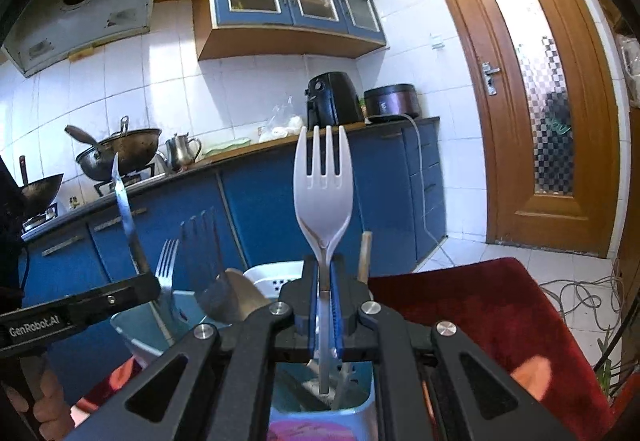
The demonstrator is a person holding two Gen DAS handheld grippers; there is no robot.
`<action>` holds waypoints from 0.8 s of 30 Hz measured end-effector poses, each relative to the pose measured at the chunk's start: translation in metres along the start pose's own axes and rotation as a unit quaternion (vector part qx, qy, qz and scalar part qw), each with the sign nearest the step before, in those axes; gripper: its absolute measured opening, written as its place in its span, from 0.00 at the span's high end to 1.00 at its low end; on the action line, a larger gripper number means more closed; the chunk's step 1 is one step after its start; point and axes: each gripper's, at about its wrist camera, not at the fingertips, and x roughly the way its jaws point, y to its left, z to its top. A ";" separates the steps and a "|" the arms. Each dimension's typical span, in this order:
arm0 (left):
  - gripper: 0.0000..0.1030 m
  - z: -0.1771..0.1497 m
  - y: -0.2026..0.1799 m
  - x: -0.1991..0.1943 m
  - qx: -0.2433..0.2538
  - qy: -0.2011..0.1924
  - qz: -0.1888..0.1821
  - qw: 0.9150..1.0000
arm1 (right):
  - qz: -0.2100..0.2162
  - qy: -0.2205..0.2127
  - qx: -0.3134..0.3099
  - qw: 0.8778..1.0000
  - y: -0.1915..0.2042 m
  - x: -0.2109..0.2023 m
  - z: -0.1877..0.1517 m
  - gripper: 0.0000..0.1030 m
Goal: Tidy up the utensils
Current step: 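Lower the knife and white fork into the holder and open both tools, then move both tools back down to the remaining fork and chopsticks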
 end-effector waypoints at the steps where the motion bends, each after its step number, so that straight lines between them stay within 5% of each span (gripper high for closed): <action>1: 0.86 -0.001 -0.001 0.000 0.001 0.004 0.002 1.000 | 0.004 0.009 0.001 1.000 0.001 0.000 0.000 0.83; 4: 0.78 -0.003 -0.004 0.000 0.001 0.015 0.006 1.000 | 0.019 0.026 0.003 0.999 0.002 -0.003 -0.001 0.67; 8: 0.61 -0.004 -0.006 -0.007 0.000 0.011 0.011 1.000 | 0.032 0.031 0.004 0.999 0.006 -0.014 0.000 0.62; 24: 0.60 -0.012 -0.020 -0.048 0.021 0.015 0.016 1.000 | 0.052 0.037 0.037 0.997 0.010 -0.067 0.012 0.52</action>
